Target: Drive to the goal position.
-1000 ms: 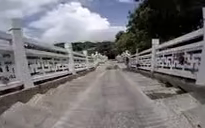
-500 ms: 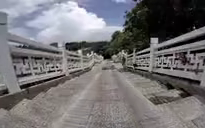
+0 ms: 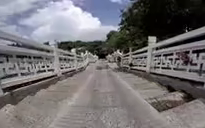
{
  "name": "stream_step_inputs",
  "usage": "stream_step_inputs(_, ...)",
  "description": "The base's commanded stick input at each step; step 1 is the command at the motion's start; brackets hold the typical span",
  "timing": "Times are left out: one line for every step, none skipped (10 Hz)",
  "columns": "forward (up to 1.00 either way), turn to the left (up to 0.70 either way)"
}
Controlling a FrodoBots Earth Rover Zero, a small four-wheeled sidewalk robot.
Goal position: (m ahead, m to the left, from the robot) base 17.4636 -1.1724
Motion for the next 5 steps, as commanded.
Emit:
stream_step_inputs(0.45, 0.00)
stream_step_inputs(0.45, 0.00)
stream_step_inputs(0.45, 0.00)
stream_step_inputs(0.45, 0.00)
stream_step_inputs(0.45, 0.00)
